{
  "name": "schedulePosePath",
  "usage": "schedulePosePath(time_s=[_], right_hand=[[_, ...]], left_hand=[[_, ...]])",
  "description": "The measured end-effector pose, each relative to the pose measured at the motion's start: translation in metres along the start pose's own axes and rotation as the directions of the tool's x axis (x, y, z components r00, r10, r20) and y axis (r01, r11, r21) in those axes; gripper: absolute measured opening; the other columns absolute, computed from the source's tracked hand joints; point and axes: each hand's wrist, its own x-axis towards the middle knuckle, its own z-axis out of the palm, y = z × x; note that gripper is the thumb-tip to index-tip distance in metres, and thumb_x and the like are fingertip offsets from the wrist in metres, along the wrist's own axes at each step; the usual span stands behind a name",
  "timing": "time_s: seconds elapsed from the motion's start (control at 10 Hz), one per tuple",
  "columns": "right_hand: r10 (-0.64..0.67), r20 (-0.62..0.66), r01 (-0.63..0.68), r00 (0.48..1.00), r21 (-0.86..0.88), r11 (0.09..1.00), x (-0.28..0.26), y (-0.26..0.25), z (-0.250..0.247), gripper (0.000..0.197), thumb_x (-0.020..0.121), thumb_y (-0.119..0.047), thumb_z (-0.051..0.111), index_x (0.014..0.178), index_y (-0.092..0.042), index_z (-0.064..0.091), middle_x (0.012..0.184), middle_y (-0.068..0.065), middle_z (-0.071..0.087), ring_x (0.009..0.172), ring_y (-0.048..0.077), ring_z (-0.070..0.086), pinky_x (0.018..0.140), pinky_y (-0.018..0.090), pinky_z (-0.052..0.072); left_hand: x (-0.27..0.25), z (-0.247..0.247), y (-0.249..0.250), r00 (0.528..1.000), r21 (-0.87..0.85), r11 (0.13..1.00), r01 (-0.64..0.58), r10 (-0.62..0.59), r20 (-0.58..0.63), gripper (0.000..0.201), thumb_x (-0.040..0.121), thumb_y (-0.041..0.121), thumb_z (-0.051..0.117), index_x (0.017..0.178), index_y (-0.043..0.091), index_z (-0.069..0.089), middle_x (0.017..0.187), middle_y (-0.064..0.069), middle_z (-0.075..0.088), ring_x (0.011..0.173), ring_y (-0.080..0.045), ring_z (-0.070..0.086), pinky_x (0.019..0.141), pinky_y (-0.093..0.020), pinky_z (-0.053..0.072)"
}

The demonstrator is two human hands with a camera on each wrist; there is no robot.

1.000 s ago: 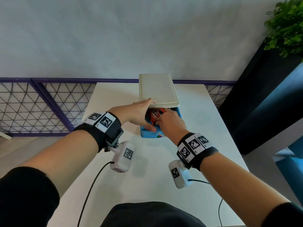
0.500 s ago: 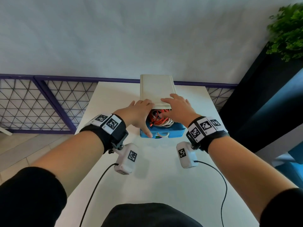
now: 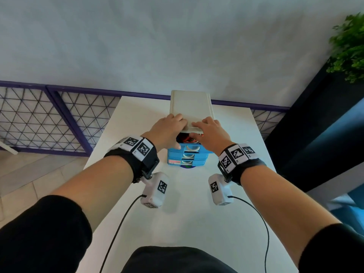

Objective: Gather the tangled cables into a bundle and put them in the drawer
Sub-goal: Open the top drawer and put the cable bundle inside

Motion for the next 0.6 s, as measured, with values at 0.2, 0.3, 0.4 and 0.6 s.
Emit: schedulePosePath(time_s=[0.2,0.3,0.4,0.6], right_hand=[[-0.004,-0.019,0.004,1.000,0.017,1.000,-0.002,-0.001,0.003,0.043,0.097,-0.037,0.048,0.139,-0.031,0.045,0.134,0.004,0.042,0.126,0.023,0.037,0.096,0.038,0.042],[-0.012,-0.040,0.013,0.999,0.017,1.000,-0.002,-0.002,0.006,0.042,0.098,-0.034,0.049,0.139,-0.031,0.045,0.133,0.004,0.044,0.124,0.023,0.038,0.095,0.038,0.043],[-0.010,-0.026,0.010,1.000,0.002,1.000,-0.004,-0.005,0.005,0.042,0.098,-0.031,0.048,0.140,-0.030,0.045,0.134,0.005,0.043,0.125,0.024,0.038,0.096,0.039,0.043],[-0.022,0.149,0.032,0.989,-0.064,0.997,-0.005,-0.002,-0.017,0.052,0.099,-0.034,0.045,0.148,-0.028,0.031,0.153,0.008,0.029,0.139,0.030,0.030,0.112,0.045,0.031]], left_hand=[[0.007,0.017,0.012,0.964,0.036,0.997,0.067,-0.055,-0.260,0.024,0.077,-0.006,0.054,0.095,0.011,0.051,0.101,-0.006,0.051,0.093,-0.027,0.050,0.057,-0.030,0.034],[0.009,0.020,0.013,0.955,0.039,0.997,0.066,-0.051,-0.293,0.026,0.077,-0.007,0.054,0.097,0.009,0.052,0.100,-0.008,0.052,0.091,-0.029,0.050,0.057,-0.031,0.034],[0.006,0.020,0.009,0.962,0.042,0.997,0.058,-0.044,-0.270,0.028,0.078,-0.006,0.053,0.100,0.010,0.051,0.104,-0.008,0.051,0.095,-0.029,0.049,0.058,-0.031,0.035],[0.005,-0.004,0.002,0.994,0.065,0.998,-0.027,0.034,-0.103,0.032,0.086,0.016,0.057,0.116,0.012,0.049,0.116,-0.006,0.049,0.104,-0.027,0.052,0.075,-0.034,0.046]])
